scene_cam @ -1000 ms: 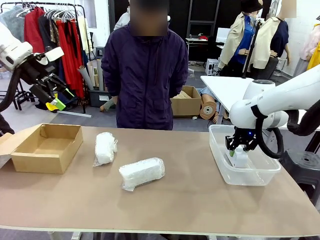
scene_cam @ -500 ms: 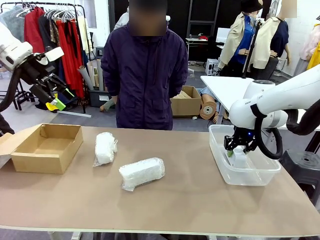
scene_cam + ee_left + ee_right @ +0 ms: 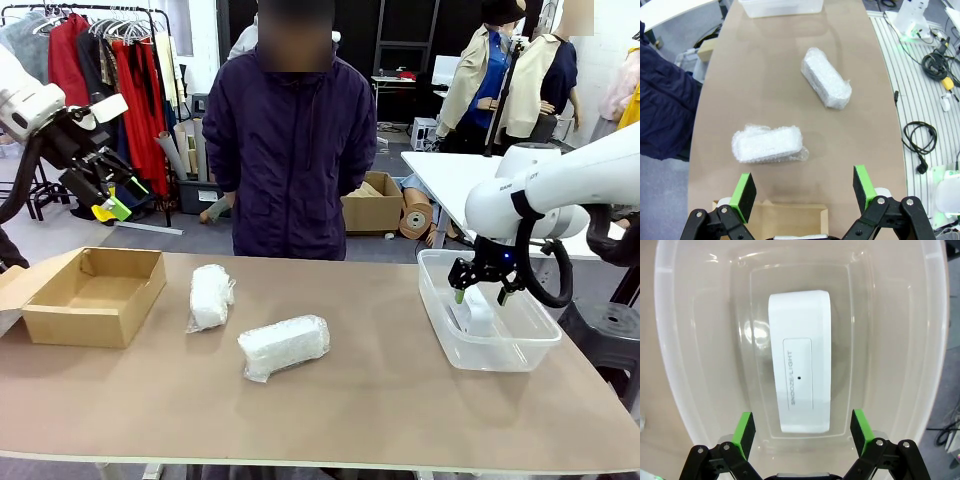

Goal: Separate and place wrapped and unwrapped clocks.
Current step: If the picked Digital clock is wrapped, place it in the Package Box ; if not, place it in the Organizing box, then pick up the Digital clock indicated by the person.

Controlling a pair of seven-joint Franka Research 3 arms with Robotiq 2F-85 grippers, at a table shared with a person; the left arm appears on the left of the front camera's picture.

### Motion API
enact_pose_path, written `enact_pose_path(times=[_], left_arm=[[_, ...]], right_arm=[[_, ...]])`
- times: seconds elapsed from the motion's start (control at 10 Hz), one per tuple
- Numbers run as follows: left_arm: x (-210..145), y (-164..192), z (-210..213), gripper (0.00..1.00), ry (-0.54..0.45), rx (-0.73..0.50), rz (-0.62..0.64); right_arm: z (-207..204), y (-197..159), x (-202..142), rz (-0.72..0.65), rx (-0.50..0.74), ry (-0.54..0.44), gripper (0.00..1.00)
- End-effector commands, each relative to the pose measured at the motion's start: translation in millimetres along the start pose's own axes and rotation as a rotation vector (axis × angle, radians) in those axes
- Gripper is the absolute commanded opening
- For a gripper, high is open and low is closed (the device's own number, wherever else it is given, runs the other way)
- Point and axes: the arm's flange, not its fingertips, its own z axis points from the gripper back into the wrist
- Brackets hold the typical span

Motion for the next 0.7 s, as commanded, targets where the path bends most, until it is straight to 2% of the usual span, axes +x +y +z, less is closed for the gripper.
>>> enact_pose_path(times=[0.0,0.2,0.6], left_arm=[[1.1,-2.2,1.5,1.00,-0.001,0.000,-0.005],[1.1,-2.2,1.5,1.00,-0.001,0.000,-0.005],[1.1,-2.2,1.5,1.00,-0.001,0.000,-0.005]], right_arm=[[15.2,-0.9,-2.0,0.021,0.033,0.004,1.00],[24.6,-1.8,-2.0,-0.018,0.045,0.016,1.00],[14.7,0.3,-2.8,0.002,0.013,0.001,1.00]])
